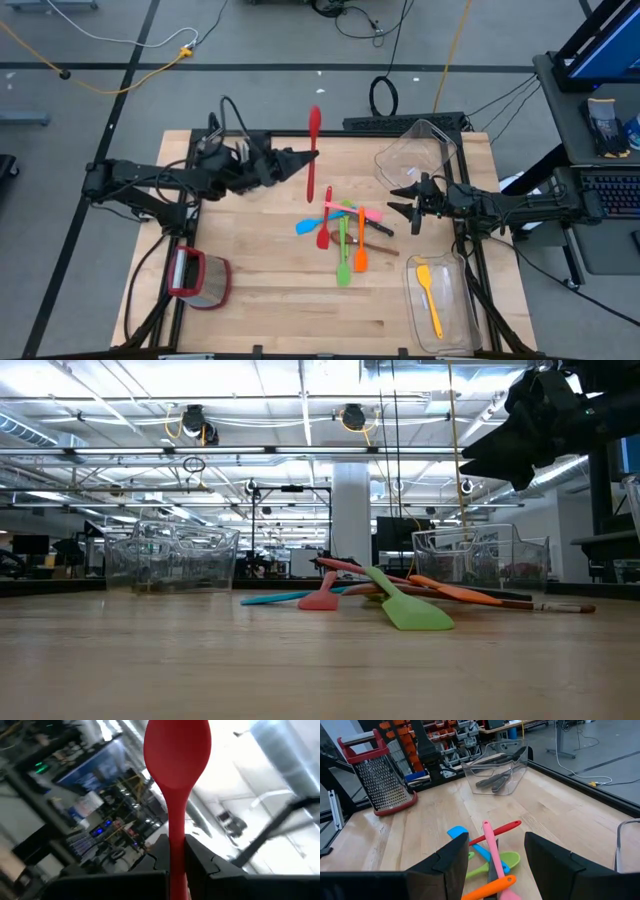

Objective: Pick & Place Kitchen Items
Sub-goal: Put the red serving spoon into the top right transparent bin

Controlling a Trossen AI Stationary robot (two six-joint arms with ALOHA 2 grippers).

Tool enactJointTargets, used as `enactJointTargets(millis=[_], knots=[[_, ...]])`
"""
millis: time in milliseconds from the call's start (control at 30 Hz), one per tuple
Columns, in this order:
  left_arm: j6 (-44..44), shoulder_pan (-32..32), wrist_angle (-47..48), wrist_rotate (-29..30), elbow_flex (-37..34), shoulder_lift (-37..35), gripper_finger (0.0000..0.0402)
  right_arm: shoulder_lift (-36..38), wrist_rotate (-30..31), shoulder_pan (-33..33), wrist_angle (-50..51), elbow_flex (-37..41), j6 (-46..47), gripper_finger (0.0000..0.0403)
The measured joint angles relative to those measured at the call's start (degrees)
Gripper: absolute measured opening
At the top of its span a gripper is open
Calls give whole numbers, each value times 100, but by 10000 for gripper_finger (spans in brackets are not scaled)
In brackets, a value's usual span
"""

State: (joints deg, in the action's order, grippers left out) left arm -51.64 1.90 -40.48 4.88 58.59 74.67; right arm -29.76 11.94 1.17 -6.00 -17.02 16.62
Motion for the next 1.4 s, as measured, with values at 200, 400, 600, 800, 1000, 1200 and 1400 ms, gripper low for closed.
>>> enactJointTargets(millis=[200, 400, 600, 800, 1000, 1200, 1400], knots=[[-388, -76, 264, 227, 0, -1, 17, 1, -2, -1, 2, 0, 0, 185], [-415, -153, 920, 642, 0, -2, 17, 0, -2, 0, 2, 0, 0, 185], [-597, -199, 2388, 1348, 0, 2, 17, 1, -4, -1, 2, 0, 1, 185], [-582, -202, 2998, 1894, 0, 2, 17, 0, -4, 0, -27, 0, 2, 185], [-538, -187, 3208, 2298, -2, 106, 17, 0, -4, -1, -507, 0, 65, 185], [-507, -163, 2907, 2681, 0, 405, 17, -73, -2, -2, -1101, 0, 63, 185], [-193, -49, 2259, 2672, 111, 797, 17, -505, 7, -2, -2150, 0, 66, 185]])
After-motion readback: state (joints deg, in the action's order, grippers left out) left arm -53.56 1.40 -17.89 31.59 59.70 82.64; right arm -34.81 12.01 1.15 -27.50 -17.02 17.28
